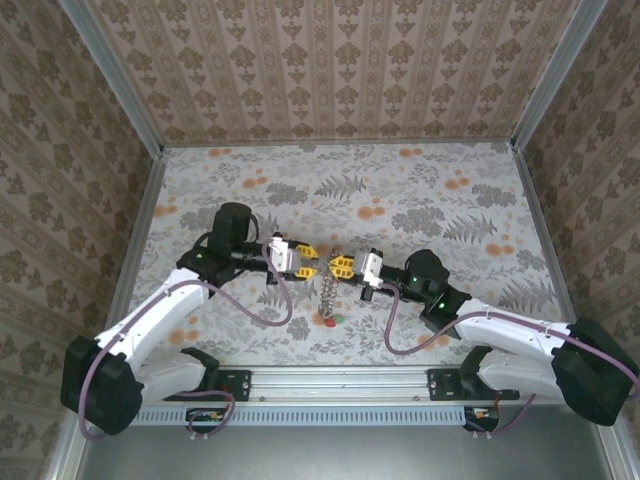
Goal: Put the keys on the keyring
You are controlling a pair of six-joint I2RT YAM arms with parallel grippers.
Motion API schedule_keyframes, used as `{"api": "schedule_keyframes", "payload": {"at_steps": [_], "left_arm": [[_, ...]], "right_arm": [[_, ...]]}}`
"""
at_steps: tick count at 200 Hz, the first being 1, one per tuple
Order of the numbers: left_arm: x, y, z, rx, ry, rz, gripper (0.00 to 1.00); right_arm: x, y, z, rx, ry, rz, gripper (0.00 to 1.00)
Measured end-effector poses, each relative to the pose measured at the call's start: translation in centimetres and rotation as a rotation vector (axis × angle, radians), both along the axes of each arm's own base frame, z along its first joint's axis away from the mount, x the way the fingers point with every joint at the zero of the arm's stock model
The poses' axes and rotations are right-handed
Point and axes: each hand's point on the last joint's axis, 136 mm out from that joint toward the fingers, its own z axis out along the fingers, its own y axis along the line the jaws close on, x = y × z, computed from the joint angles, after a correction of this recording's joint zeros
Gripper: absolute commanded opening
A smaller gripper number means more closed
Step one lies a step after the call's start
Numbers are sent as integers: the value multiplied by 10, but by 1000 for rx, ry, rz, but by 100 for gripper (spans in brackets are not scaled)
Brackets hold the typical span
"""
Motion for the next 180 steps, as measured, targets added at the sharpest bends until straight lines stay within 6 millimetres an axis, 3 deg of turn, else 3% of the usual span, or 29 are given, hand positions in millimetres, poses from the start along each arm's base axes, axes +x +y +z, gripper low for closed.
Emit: {"api": "schedule_keyframes", "payload": {"at_steps": [56, 120, 180], "left_arm": [[-5, -4, 11, -37, -5, -22, 21], [-11, -11, 2, -20, 35, -66, 21], [-11, -12, -4, -3, 42, -69, 13]], "right_arm": [[-1, 4, -4, 8, 29, 28, 0], [-3, 6, -3, 4, 31, 45, 0], [-2, 7, -8, -30, 36, 49, 0]]}}
